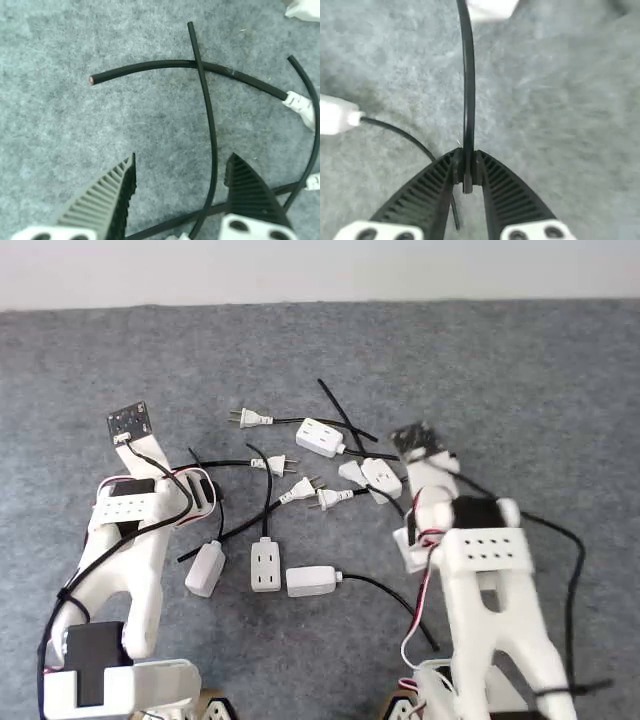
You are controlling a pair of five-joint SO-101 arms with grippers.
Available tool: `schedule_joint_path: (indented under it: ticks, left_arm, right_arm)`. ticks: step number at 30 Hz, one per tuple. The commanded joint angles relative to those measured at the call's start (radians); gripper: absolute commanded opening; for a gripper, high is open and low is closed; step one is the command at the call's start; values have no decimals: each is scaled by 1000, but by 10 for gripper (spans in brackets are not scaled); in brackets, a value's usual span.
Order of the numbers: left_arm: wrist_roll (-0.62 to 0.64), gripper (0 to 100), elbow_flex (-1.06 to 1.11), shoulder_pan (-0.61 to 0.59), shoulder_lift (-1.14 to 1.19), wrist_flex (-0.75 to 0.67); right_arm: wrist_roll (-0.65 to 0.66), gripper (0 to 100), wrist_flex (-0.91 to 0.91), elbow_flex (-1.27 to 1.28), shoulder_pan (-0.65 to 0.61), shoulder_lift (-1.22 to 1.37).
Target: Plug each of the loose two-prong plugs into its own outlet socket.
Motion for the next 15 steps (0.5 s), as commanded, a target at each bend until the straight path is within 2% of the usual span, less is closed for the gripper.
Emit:
schedule_joint_path:
  ticks: [1, 6, 10, 15]
  left_arm:
    - [-8, 265, -45, -8, -5, -20]
    - [-8, 265, -45, -8, -5, -20]
    - [-8, 265, -45, -9, -5, -20]
    - [-8, 265, -45, -9, -6, -20]
  right_arm:
    - [58, 10, 236, -235, 22, -93]
    - [110, 10, 481, -502, 28, -130]
    - [114, 9, 476, -589, 110, -136]
    - [127, 9, 476, -603, 140, -87]
